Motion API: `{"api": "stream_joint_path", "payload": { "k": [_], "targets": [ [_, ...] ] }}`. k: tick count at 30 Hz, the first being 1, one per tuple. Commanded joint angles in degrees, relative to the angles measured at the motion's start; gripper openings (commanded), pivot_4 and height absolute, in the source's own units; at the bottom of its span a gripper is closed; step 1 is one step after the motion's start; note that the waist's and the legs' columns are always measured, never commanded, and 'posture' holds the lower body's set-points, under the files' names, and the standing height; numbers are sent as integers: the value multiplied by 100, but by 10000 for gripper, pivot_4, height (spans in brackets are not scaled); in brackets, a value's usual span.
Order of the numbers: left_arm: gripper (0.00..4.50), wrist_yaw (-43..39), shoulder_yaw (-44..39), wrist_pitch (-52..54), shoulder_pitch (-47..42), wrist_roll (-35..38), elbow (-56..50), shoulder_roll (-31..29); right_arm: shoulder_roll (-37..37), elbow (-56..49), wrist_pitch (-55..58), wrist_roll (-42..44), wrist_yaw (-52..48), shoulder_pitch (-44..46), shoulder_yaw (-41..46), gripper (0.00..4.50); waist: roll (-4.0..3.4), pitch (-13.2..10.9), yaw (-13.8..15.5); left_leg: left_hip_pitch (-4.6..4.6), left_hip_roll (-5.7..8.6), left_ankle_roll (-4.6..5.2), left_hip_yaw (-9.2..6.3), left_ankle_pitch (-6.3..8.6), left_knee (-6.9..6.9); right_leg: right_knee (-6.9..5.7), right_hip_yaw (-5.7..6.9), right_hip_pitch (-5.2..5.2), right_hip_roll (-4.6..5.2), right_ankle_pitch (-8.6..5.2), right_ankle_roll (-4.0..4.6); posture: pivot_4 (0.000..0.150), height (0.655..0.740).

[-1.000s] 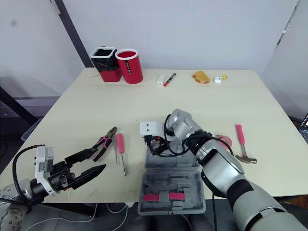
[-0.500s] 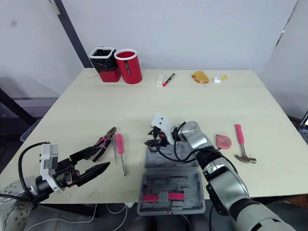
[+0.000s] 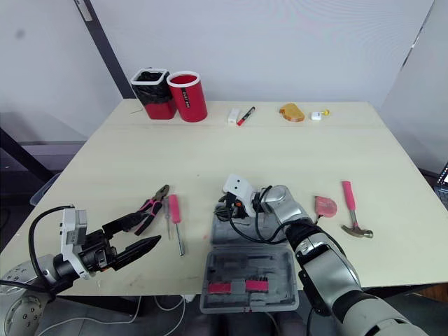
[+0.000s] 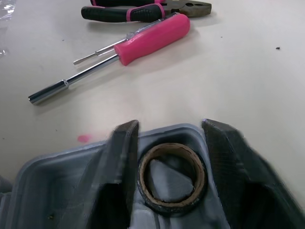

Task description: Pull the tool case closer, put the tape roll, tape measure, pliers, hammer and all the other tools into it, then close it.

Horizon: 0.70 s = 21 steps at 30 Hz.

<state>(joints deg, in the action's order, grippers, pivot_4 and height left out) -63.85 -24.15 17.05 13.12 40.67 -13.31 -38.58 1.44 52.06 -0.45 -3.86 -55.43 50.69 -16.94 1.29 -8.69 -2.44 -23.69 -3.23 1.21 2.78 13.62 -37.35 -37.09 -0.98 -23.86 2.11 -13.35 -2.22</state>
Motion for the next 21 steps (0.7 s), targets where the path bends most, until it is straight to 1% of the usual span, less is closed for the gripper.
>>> {"api": "stream_joint_path", "payload": {
  "k": [1,15,21],
  "targets": [
    [45000,5,-49,-6,-45,24,-87,-67,-43,-47,-161,43,52,54,84,18506,0,0,1,0,0,0,0,0,0,0,0,0,0,0,0,1500,7400],
    [45000,80,53,5,-121,-45,-88,-29,12,363,-436,-189,114,-59,-58,18506,0,0,0,0,0,0,-1,0,0,0,-1,0,0,0,0,1500,7400],
    [45000,105,147,-39,-169,-116,-60,8,174,1015,-582,-816,446,-77,-467,18506,0,3,-1,17,0,0,2,0,0,-2,-6,11,0,-1,2,1500,7400]
  ]
}}
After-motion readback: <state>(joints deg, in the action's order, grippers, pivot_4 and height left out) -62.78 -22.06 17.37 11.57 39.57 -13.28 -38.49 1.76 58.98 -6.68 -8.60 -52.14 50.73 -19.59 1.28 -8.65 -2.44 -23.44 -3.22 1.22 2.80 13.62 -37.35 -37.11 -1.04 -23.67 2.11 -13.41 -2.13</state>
